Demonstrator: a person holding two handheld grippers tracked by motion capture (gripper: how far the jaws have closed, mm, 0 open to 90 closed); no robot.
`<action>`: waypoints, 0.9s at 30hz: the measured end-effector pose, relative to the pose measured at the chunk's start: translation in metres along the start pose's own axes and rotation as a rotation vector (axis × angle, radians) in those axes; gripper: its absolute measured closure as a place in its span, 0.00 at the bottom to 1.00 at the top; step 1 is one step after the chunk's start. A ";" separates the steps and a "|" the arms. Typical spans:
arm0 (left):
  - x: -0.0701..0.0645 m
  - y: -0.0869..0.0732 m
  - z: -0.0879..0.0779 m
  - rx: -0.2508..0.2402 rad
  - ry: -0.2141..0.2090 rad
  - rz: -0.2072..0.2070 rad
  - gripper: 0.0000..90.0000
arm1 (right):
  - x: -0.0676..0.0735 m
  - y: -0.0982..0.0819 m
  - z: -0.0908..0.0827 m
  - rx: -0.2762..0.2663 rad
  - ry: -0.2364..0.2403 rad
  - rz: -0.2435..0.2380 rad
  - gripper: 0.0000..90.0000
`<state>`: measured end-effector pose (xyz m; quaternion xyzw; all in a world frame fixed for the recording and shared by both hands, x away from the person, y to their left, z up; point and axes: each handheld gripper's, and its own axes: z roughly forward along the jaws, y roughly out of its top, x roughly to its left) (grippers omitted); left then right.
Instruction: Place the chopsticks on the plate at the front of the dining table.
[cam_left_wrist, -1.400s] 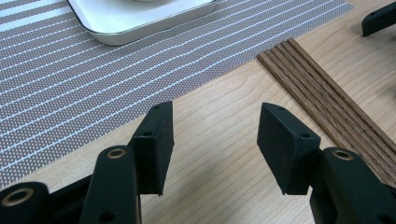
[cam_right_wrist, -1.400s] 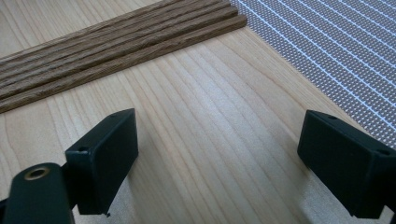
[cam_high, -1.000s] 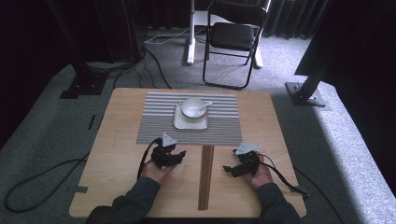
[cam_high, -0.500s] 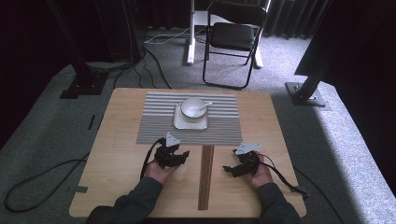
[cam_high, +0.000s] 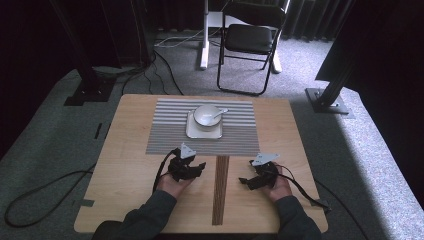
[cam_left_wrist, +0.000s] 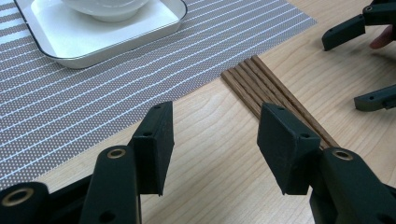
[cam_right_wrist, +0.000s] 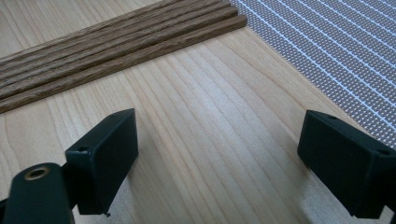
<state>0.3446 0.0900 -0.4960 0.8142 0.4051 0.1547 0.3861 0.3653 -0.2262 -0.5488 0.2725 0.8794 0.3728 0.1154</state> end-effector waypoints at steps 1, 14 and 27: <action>0.000 0.000 0.000 0.001 -0.001 0.001 0.52 | 0.000 0.000 0.000 0.000 0.000 0.000 0.13; -0.010 -0.001 0.005 0.009 -0.021 0.018 0.51 | 0.000 0.000 0.000 0.000 0.000 0.000 0.13; -0.022 -0.003 0.011 0.017 -0.039 0.043 0.51 | 0.000 0.000 0.000 0.000 0.000 0.000 0.13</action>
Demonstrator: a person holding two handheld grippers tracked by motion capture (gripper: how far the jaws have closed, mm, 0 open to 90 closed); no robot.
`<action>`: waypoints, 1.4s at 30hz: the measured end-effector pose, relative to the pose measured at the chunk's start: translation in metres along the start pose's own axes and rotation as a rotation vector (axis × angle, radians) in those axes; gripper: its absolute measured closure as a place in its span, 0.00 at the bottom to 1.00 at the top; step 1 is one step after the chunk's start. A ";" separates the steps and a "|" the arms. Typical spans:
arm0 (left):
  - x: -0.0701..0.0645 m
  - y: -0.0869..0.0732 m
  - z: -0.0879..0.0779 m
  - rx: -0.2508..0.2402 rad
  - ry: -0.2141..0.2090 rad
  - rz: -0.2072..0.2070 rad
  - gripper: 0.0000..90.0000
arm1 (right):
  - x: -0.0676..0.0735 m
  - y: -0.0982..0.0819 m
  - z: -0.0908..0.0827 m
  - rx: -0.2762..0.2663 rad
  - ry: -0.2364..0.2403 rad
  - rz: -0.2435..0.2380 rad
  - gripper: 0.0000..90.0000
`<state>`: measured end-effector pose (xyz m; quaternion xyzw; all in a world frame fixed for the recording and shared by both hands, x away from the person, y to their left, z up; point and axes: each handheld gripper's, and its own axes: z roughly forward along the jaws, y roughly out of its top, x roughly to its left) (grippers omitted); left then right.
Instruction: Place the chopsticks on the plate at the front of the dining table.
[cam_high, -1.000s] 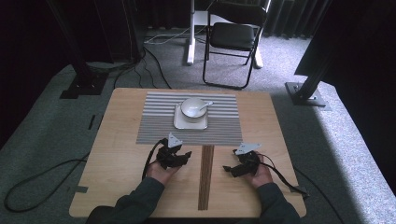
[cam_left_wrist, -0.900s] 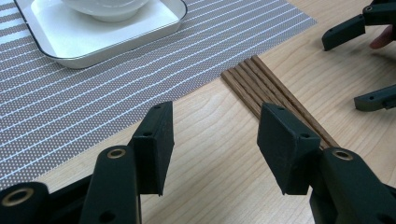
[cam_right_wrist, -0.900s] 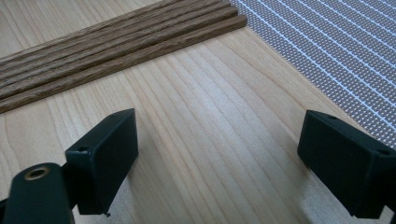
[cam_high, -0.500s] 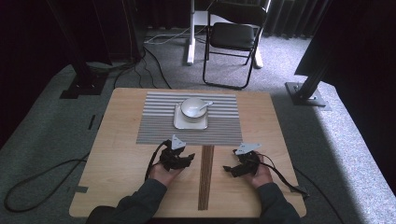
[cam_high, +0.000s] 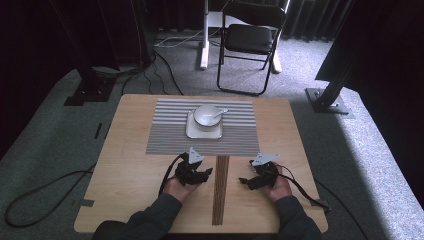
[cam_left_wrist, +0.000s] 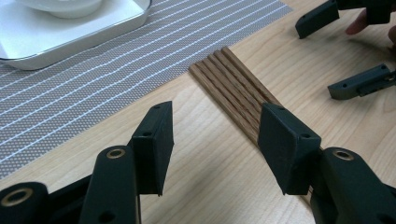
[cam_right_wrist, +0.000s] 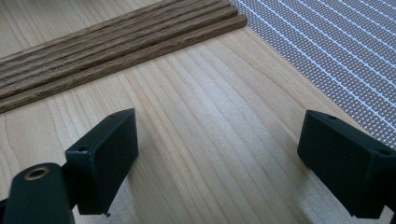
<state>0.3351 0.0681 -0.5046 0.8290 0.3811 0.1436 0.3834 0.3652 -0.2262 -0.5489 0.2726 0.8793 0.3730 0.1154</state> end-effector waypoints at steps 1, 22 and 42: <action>-0.001 0.000 0.001 0.000 -0.001 0.001 0.51 | 0.000 0.000 0.000 0.000 0.000 0.000 0.13; -0.013 -0.004 0.009 0.017 -0.011 0.023 0.50 | 0.000 0.000 0.000 0.000 0.000 0.000 0.13; -0.026 -0.009 0.020 0.049 -0.015 0.059 0.50 | 0.000 0.000 0.000 0.000 0.000 0.000 0.13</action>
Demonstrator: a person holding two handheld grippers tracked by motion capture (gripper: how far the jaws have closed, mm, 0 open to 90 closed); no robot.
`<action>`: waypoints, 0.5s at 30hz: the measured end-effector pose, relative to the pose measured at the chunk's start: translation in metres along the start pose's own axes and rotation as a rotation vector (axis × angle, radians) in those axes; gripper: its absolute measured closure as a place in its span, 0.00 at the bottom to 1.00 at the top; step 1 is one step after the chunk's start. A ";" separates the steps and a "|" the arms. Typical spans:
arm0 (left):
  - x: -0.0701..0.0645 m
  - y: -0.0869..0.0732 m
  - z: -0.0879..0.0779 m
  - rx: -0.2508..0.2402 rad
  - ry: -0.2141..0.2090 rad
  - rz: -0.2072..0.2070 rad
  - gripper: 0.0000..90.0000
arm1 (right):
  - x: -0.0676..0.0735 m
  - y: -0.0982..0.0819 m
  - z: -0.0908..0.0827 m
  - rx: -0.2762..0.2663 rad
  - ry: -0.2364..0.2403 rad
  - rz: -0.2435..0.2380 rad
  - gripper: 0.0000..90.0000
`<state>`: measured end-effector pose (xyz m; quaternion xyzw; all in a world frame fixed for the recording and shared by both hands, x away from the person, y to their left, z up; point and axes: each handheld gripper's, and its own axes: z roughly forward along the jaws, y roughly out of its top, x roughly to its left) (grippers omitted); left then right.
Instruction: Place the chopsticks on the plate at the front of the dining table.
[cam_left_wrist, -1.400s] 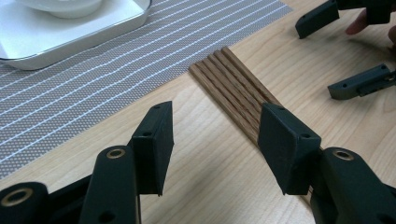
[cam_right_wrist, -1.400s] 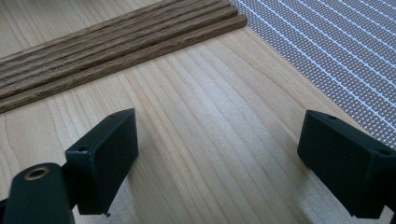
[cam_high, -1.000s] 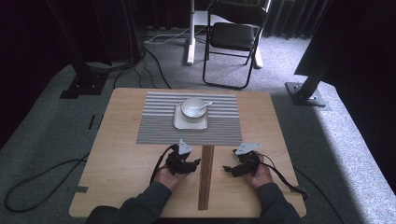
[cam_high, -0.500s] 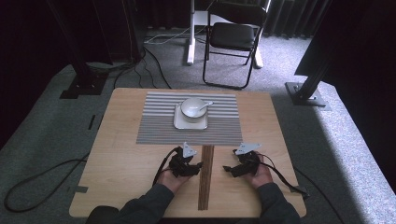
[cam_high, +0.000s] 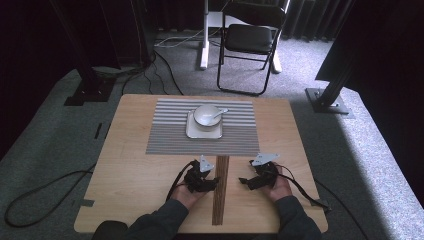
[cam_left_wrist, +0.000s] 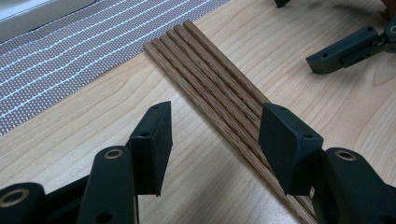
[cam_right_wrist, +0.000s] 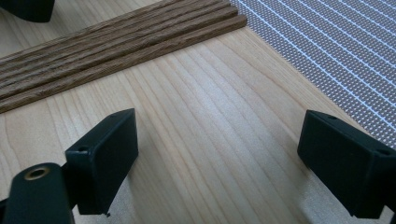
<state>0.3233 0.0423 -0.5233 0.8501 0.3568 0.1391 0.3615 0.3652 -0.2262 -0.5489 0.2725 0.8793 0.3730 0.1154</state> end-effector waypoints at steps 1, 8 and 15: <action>0.000 0.000 0.000 0.000 0.000 0.001 0.50 | 0.000 0.000 0.000 0.000 0.000 0.000 0.13; -0.003 -0.001 0.002 0.012 0.009 0.009 0.50 | 0.000 0.000 0.000 0.000 0.000 0.000 0.13; -0.005 -0.002 0.005 0.023 0.020 0.021 0.50 | 0.000 0.000 0.000 0.000 0.000 0.000 0.13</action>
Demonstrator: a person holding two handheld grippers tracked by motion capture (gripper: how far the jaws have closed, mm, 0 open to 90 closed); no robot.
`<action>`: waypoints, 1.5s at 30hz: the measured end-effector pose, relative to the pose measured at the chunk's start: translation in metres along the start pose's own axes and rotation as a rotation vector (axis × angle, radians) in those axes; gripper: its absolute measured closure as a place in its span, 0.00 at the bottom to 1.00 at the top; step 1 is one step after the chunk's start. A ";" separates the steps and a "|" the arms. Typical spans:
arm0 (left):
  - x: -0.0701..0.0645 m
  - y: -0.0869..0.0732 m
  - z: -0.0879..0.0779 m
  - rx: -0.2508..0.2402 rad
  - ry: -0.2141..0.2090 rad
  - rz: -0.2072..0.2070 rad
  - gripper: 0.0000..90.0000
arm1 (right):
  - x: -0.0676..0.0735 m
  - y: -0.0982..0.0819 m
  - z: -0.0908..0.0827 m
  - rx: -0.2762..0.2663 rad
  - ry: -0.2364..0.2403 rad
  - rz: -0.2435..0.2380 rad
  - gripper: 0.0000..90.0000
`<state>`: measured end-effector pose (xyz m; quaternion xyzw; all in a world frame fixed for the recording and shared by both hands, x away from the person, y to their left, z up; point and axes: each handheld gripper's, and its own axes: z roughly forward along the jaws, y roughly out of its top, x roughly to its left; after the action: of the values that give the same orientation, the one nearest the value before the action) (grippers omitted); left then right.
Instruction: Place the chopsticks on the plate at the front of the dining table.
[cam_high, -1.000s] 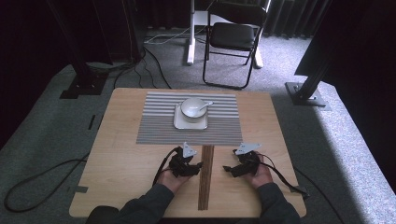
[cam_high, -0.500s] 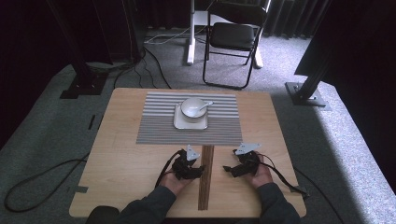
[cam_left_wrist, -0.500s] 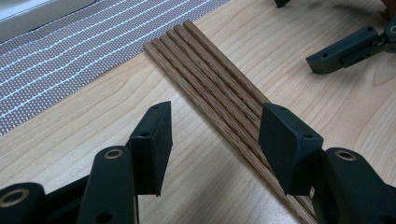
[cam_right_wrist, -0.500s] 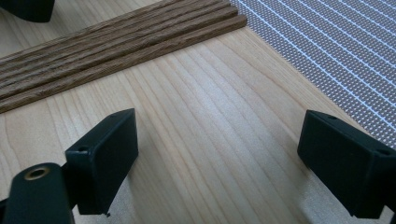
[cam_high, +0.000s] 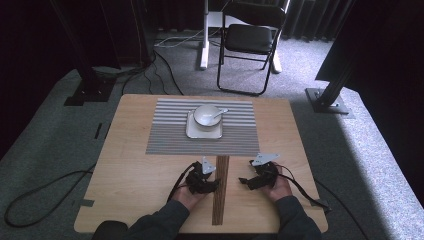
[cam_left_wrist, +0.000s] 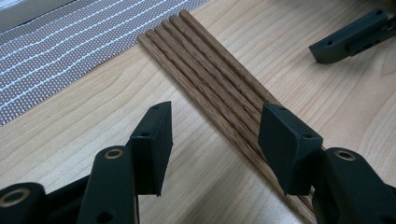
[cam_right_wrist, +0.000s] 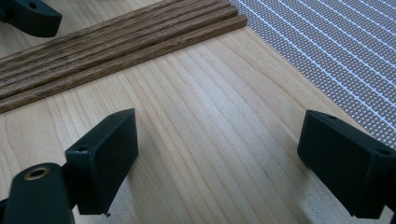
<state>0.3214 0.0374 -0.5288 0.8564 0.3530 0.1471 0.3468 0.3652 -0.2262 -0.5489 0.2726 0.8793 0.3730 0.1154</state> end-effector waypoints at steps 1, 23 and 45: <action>0.000 0.000 0.000 0.002 -0.001 0.001 0.50 | 0.000 0.000 0.000 0.000 0.000 0.000 0.13; 0.000 -0.003 0.004 0.059 0.022 0.001 0.56 | 0.000 0.000 0.000 0.000 0.000 0.000 0.13; 0.038 -0.009 -0.008 0.092 0.088 -0.162 0.86 | 0.000 0.000 0.000 0.000 0.000 0.000 0.13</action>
<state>0.3397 0.0724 -0.5289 0.8328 0.4422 0.1398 0.3022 0.3652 -0.2262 -0.5489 0.2727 0.8793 0.3731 0.1154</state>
